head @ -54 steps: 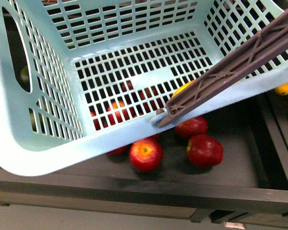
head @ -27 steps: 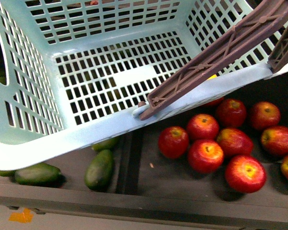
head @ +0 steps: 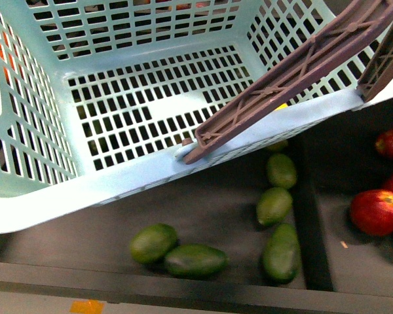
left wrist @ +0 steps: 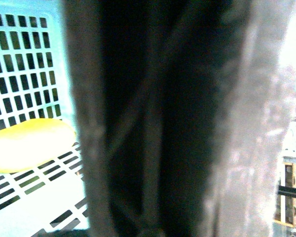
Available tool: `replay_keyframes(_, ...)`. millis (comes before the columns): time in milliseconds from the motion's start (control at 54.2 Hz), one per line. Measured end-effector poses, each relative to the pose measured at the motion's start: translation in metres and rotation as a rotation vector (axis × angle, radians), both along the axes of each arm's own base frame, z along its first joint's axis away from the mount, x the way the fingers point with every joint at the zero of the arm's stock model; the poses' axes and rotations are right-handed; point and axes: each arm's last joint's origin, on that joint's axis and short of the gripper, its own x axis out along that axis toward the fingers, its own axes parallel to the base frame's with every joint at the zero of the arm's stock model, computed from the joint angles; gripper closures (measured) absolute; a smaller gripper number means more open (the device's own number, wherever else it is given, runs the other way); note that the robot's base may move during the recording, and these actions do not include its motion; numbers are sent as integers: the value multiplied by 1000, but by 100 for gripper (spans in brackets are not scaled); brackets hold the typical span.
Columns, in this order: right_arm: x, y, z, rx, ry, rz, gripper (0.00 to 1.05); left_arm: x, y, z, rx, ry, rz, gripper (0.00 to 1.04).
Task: Pick mango and avocado into basket
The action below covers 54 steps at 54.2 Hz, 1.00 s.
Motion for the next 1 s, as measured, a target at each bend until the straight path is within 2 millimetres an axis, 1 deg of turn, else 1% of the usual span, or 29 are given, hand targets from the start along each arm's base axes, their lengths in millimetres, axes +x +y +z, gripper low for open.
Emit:
replay_keyframes(627,0,0,0,0,-1,0,9,0,0,0,-2,1,-3,92)
replay_keyframes(738,0,0,0,0,-3,8,9,3,5,1,2,-3,22,92)
replay_keyframes(848,0,0,0,0,0,2,9,4,6,0,17,-17,25,92)
replay_keyframes(867,0,0,0,8,7,-10,9,4,5,1,16,-16,22,92)
replay_keyframes(904,4,1,-1,47,93,-89,9,3,5,1,10,-11,19,92)
replay_keyframes(922,7,1,-1,64,165,-134,9,3,5,1,9,-10,19,92)
replay_keyframes(959,9,-1,-1,91,217,-201,9,3,4,1,6,-7,15,92)
replay_keyframes(977,13,-4,1,107,289,-290,9,2,4,1,5,-6,14,92)
replay_keyframes(996,14,-6,1,115,316,-324,9,2,3,1,2,-4,9,92)
